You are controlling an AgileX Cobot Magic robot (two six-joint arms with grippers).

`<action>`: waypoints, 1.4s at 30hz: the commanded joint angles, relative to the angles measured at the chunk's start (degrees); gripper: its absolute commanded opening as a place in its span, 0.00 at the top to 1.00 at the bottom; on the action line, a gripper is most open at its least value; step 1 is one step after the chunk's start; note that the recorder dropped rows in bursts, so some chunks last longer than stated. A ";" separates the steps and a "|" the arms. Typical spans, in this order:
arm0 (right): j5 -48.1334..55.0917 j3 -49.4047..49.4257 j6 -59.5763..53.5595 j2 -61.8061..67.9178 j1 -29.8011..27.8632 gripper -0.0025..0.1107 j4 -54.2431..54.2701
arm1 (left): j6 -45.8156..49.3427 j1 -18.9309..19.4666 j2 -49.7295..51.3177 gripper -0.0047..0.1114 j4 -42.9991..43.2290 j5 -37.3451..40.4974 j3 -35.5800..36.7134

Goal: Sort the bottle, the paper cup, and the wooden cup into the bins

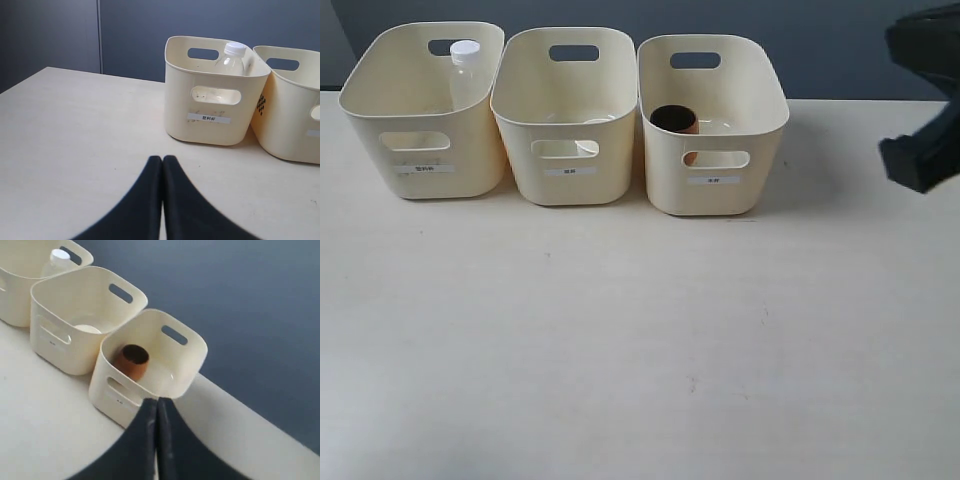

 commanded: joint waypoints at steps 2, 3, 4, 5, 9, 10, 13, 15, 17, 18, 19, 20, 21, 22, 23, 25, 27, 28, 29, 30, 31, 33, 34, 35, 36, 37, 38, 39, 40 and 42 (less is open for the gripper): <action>7.89 0.39 0.29 -4.91 -0.31 0.99 5.79 | -0.08 -0.20 -0.29 0.96 0.07 -0.42 -0.23; 8.15 0.39 0.29 -5.41 -0.31 0.99 6.18 | -0.08 -0.20 -0.29 0.96 0.07 -0.42 -0.23; 8.26 0.39 0.29 -5.68 -0.31 0.99 6.16 | -0.08 -0.20 -0.29 0.96 0.07 -0.42 -0.23; 8.26 0.39 0.29 -5.91 -0.31 0.99 6.16 | -0.08 -0.20 -0.29 0.96 0.07 -0.42 -0.23; 8.26 0.39 0.29 -6.18 -0.31 0.99 6.16 | -0.08 -0.20 -0.29 0.96 0.07 -0.42 -0.23; 8.26 0.39 0.29 -6.18 -0.31 0.99 6.16 | -0.08 -0.20 -0.29 0.96 0.07 -0.42 -0.23; 8.26 0.39 0.29 -6.18 -0.31 0.99 6.16 | -0.08 -0.20 -0.29 0.96 0.07 -0.42 -0.23; 8.26 0.39 0.29 -6.18 -0.31 0.99 6.16 | -0.08 -0.20 -0.29 0.96 0.07 -0.42 -0.23; 8.26 0.39 0.05 -6.18 -0.31 0.99 5.67 | -0.08 -0.20 -0.29 0.96 0.07 -0.42 -0.23; 8.26 0.39 0.05 -6.18 -0.46 0.99 4.85 | -0.08 -0.20 -0.29 0.96 0.07 -0.42 -0.23; 8.02 0.39 -0.05 -6.57 -1.34 0.99 3.97 | -0.08 -0.20 -0.29 0.96 0.07 -0.42 -0.23; 7.31 0.39 0.32 -6.88 -2.93 0.99 4.62 | -0.08 -0.20 -0.29 0.96 0.07 -0.42 -0.23; 7.08 0.39 0.86 -7.38 -4.85 0.99 6.68 | -0.08 -0.20 -0.29 0.96 0.07 -0.42 -0.23; 6.52 0.52 1.27 -7.72 -6.64 0.99 8.83 | -0.08 -0.20 -0.29 0.96 0.07 -0.42 -0.23; 5.17 0.74 1.27 -8.34 -9.24 0.99 10.76 | -0.08 -0.20 -0.29 0.96 0.07 -0.42 -0.23; 0.12 2.79 -0.53 -9.91 -14.97 0.99 14.79 | -0.08 -0.20 -0.29 0.96 0.07 -0.42 -0.23; -7.78 6.41 -4.58 -12.51 -22.23 0.99 20.53 | -0.08 -0.20 -0.29 0.96 0.07 -0.42 -0.23; -10.91 8.29 -6.85 -14.10 -25.78 0.99 23.37 | -0.08 -0.20 -0.29 0.96 0.07 -0.42 -0.23; -14.37 10.84 -10.08 -15.90 -29.04 0.99 27.03 | -0.08 -0.20 -0.29 0.96 0.07 -0.42 -0.23; -17.44 13.52 -13.30 -17.82 -31.99 0.99 30.38 | -0.08 -0.20 -0.29 0.96 0.07 -0.42 -0.23; -20.14 15.68 -15.71 -19.31 -34.07 0.99 32.91 | -0.08 -0.20 -0.29 0.96 0.07 -0.42 -0.23; -24.70 21.02 -20.04 -23.04 -38.45 0.99 37.21 | -0.08 -0.20 -0.29 0.96 0.07 -0.42 -0.23; -26.31 23.56 -20.99 -24.52 -40.00 0.99 38.11 | -0.08 -0.20 -0.29 0.96 0.07 -0.42 -0.23; -27.86 25.93 -21.00 -26.33 -41.77 0.99 38.22 | -0.08 -0.20 -0.29 0.96 0.07 -0.42 -0.23; -29.07 28.13 -21.00 -28.06 -43.39 0.99 38.22 | -0.08 -0.20 -0.29 0.96 0.07 -0.42 -0.23; -29.90 30.14 -21.00 -29.72 -44.87 0.99 38.22 | -0.08 -0.20 -0.29 0.96 0.07 -0.42 -0.23; -30.43 31.61 -21.00 -31.30 -46.08 0.99 38.22 | -0.08 -0.20 -0.29 0.96 0.07 -0.42 -0.23; -30.90 33.31 -21.00 -32.87 -47.07 0.99 38.22 | -0.08 -0.20 -0.29 0.96 0.07 -0.42 -0.23; -30.89 34.81 -21.00 -34.44 -47.86 0.99 38.22 | -0.08 -0.20 -0.29 0.96 0.07 -0.42 -0.23; -30.89 37.21 -21.00 -37.14 -48.99 0.99 38.22 | -0.08 -0.20 -0.29 0.96 0.07 -0.42 -0.23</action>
